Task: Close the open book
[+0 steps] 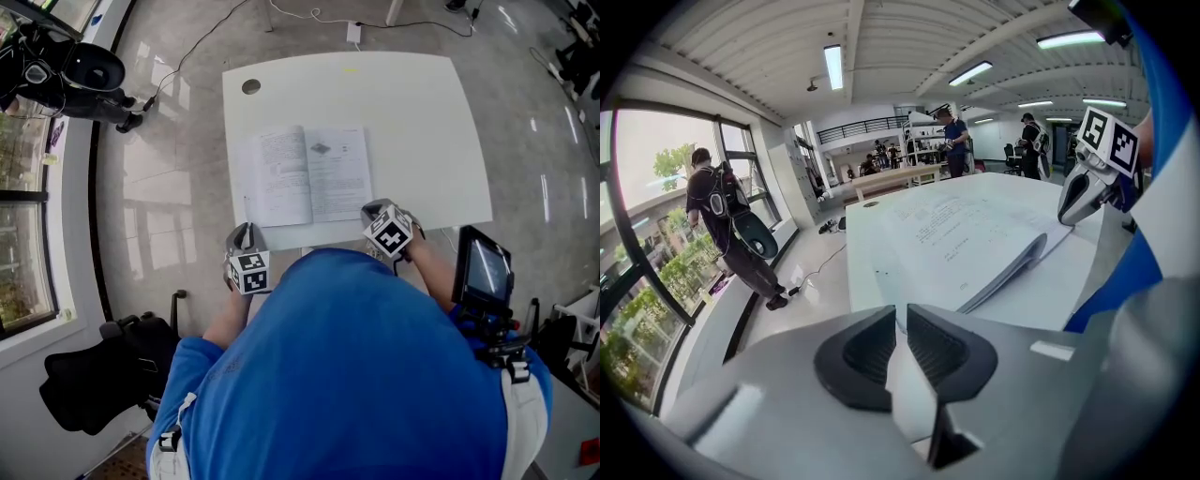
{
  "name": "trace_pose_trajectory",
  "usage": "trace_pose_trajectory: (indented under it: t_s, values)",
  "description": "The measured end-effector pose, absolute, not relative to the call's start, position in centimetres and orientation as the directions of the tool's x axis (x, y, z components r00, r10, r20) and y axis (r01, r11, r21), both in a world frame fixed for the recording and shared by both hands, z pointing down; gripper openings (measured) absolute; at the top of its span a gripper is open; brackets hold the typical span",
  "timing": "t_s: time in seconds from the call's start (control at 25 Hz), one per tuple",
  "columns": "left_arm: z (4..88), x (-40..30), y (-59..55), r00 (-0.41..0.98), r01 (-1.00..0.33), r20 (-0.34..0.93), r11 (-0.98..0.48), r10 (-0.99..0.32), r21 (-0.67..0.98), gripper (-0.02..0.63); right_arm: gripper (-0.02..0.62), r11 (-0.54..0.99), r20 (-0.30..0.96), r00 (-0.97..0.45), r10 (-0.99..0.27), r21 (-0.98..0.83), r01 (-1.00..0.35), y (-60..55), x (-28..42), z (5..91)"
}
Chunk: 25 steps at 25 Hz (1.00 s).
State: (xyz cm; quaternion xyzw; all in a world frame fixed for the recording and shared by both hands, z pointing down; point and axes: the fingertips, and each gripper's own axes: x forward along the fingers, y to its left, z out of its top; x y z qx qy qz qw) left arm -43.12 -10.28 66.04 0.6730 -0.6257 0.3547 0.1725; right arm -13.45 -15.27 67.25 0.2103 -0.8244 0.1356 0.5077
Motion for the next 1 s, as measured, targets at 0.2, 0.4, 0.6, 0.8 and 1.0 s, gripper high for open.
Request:
trace_pose_trajectory:
  t_s: [0.2, 0.4, 0.6, 0.8, 1.0]
  values:
    - [65.6, -42.8, -10.5, -0.064, -0.953, 0.676, -0.156, -0.735, -0.260, 0.051, 0.005, 0.872, 0.891, -0.400, -0.214, -0.011, -0.490, -15.8, -12.9, 67.0]
    - [65.9, -43.2, -9.3, -0.070, -0.948, 0.670, -0.159, -0.739, -0.274, 0.008, 0.005, 0.861, 0.886, -0.401, -0.231, -0.005, -0.508, -15.9, -12.9, 67.0]
    - [64.8, -43.1, -9.5, -0.053, -0.951, 0.638, -0.156, -0.769, -0.268, 0.008, 0.005, 0.849, 0.885, -0.393, -0.248, 0.003, -0.528, -16.2, -12.6, 66.9]
    - [63.7, -42.2, -10.6, -0.007, -0.948, 0.603, -0.187, -0.797, -0.258, 0.008, 0.005, 0.829, 0.884, -0.375, -0.280, 0.025, -0.559, -16.5, -12.4, 67.0]
    - [63.1, -40.8, -11.1, 0.067, -0.939, 0.584, -0.249, -0.809, -0.237, 0.008, 0.005, 0.761, 0.864, -0.350, -0.362, 0.057, -0.646, -16.4, -12.2, 66.6]
